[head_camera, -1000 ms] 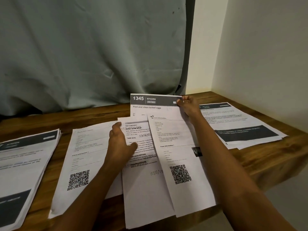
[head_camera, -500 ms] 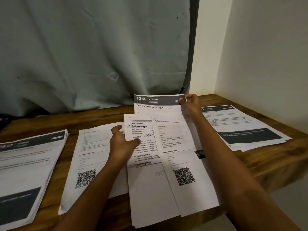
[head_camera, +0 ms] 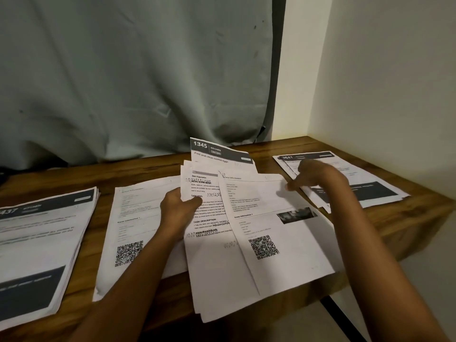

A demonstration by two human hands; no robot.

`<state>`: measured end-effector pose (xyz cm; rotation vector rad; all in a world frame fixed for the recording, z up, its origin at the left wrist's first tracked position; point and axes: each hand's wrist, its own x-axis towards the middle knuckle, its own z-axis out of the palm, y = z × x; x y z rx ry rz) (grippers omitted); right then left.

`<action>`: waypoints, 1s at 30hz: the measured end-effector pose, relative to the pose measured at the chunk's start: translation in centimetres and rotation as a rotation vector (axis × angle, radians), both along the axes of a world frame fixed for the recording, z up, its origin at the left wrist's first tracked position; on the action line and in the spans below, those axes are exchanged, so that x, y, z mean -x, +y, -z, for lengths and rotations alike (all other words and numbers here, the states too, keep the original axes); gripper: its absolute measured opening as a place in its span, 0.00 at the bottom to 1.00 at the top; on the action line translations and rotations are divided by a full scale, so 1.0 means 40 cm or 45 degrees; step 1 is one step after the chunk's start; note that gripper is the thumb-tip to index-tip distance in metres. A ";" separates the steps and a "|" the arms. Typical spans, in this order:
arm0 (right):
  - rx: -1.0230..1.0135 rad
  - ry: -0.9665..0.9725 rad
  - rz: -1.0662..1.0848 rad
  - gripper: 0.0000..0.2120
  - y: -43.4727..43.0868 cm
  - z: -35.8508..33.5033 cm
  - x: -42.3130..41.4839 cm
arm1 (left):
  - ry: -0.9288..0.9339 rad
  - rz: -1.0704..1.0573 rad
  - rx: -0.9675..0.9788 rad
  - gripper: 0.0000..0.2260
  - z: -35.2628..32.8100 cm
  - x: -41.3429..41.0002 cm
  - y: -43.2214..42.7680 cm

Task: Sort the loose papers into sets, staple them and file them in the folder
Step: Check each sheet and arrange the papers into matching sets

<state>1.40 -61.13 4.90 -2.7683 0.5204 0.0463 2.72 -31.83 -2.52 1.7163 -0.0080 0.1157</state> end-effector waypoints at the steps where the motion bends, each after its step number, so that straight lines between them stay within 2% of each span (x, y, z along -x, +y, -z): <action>1: -0.029 0.023 -0.004 0.34 -0.001 0.022 0.005 | 0.004 0.009 0.018 0.11 -0.001 0.001 -0.001; 6: -0.070 0.055 -0.142 0.47 0.040 0.087 0.036 | -0.005 -0.010 0.101 0.11 -0.011 0.008 0.000; 12: -0.087 0.137 -0.282 0.38 0.067 0.121 0.045 | 0.077 -0.020 0.291 0.12 -0.034 0.017 0.022; 19: 0.036 0.141 -0.246 0.34 0.084 0.132 0.028 | -0.023 -0.066 0.278 0.12 -0.138 0.034 0.090; 30: 0.219 0.161 -0.186 0.39 0.106 0.155 -0.018 | -0.088 -0.183 0.405 0.15 -0.296 0.106 0.269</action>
